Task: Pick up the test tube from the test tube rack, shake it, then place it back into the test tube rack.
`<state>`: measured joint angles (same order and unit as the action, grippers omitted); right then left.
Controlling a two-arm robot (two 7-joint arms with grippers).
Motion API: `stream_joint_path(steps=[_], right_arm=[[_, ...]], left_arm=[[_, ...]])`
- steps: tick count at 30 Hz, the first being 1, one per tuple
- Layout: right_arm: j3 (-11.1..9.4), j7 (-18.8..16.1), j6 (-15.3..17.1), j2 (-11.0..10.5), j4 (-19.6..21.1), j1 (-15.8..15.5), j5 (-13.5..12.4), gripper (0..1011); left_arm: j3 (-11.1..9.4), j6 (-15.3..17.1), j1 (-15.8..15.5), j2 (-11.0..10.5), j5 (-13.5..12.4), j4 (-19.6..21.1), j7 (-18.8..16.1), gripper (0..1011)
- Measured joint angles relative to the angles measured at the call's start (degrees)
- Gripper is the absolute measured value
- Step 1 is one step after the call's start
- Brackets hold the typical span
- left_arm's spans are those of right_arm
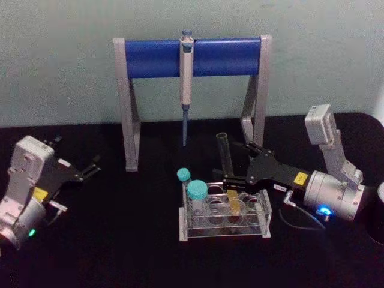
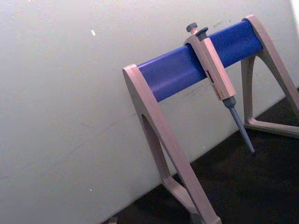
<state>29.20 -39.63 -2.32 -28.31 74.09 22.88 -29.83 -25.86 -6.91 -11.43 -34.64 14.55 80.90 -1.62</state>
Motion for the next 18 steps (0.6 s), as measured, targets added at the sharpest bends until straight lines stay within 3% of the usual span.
stream_joint_path(steps=[5,13,15,18], right_arm=[[-0.83,1.37,-0.52,-0.31,1.49,-0.94,0.00,1000],[-5.32,4.89,-4.40,-1.17,6.84,-5.10,-1.38,1000],[-7.12,6.77,-5.04,-1.51,8.71,-6.73,-1.67,1000],[-10.10,12.79,-4.29,-2.13,11.96,-9.52,-0.43,1000]], left_arm=[[0.00,0.00,0.00,0.00,0.00,0.00,0.00,1001],[0.00,0.00,0.00,0.00,0.00,0.00,0.00,1001],[0.00,0.00,0.00,0.00,0.00,0.00,0.00,1001],[0.00,0.00,0.00,0.00,0.00,0.00,0.00,1001]])
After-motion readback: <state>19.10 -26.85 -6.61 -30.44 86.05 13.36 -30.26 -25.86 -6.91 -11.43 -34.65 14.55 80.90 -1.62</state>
